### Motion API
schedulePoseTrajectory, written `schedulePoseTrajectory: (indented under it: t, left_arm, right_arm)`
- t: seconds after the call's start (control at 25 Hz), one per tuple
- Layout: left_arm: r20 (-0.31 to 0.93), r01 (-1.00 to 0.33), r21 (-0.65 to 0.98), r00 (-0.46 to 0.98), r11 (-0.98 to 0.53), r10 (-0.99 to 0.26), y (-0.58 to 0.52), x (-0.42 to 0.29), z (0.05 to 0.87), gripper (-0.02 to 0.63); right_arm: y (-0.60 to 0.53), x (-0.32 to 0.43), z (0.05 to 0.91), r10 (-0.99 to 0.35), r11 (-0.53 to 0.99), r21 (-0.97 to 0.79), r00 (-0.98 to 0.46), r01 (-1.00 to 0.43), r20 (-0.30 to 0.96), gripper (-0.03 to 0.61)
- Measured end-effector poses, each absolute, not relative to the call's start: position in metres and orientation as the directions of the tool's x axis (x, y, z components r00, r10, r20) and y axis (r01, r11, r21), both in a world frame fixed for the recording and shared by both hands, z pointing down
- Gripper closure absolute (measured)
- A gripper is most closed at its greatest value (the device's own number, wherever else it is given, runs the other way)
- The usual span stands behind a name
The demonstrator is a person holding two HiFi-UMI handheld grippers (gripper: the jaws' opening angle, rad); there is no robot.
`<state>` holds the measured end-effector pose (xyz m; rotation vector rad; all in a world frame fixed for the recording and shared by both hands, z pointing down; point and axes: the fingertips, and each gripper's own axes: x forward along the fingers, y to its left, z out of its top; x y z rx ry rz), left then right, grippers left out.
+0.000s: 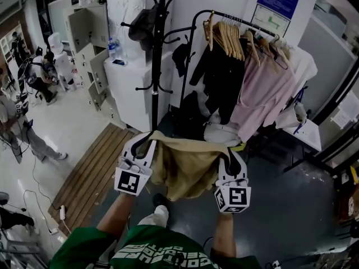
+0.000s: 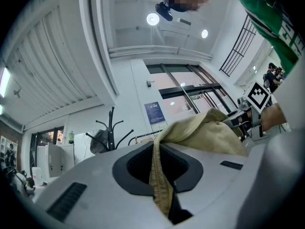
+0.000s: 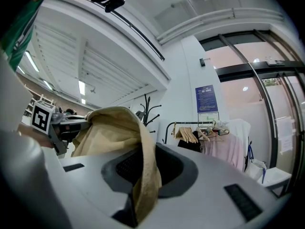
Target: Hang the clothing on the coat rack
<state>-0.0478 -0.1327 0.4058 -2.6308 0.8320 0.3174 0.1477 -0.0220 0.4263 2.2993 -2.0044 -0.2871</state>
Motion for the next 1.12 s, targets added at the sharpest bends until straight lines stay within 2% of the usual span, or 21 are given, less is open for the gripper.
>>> schedulePoseTrajectory:
  t: [1.12]
  left_arm:
    - [-0.351,-0.611,-0.269,0.782,-0.745,-0.515,-0.309,0.039,0.365,0.591]
  right_arm:
    - [-0.213,0.24,0.389,-0.983,-0.121,0.177,0.094,-0.977,-0.155,0.512]
